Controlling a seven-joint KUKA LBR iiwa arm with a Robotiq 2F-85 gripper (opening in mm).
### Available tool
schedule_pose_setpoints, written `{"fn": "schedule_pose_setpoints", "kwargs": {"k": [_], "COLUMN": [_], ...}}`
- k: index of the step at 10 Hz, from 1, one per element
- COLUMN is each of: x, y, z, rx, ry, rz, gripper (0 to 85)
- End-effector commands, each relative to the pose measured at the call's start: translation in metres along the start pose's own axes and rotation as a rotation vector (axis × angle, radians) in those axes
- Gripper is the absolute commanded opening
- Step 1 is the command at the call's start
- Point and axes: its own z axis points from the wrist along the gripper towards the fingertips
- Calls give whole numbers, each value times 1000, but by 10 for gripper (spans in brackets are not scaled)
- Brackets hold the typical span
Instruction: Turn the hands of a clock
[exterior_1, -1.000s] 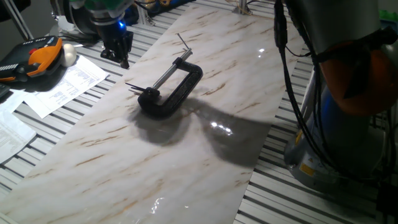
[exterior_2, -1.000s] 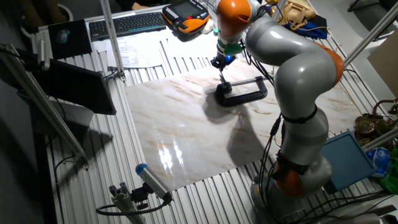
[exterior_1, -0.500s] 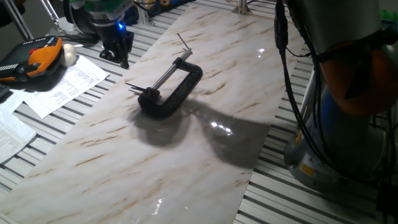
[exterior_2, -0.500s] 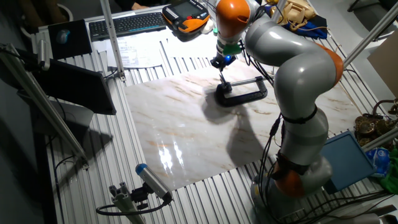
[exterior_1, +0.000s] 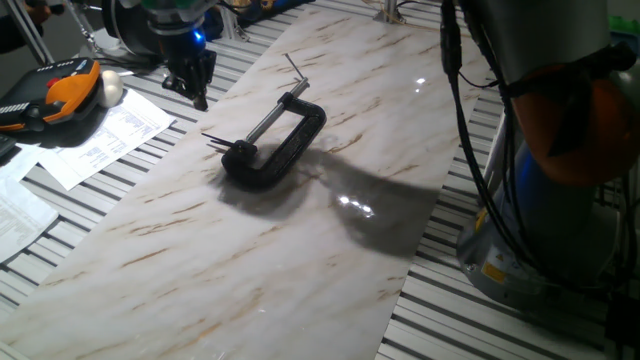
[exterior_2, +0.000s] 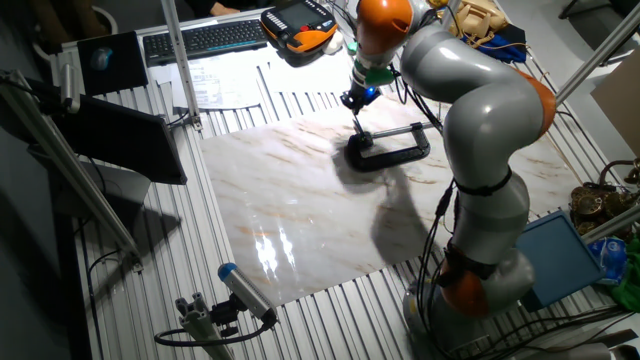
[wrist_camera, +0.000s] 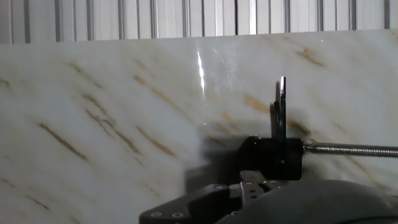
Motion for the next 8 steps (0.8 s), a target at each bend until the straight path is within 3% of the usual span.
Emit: {"fn": "schedule_pose_setpoints", "kwargs": {"k": [1, 4, 8], "x": [6, 33, 57], "y": [4, 21, -2], "z": [0, -17, -22], "rx": [-2, 14, 9], "ry": [-3, -18, -35], "rz": [-2, -15, -58], "gripper": [0, 0, 0]}}
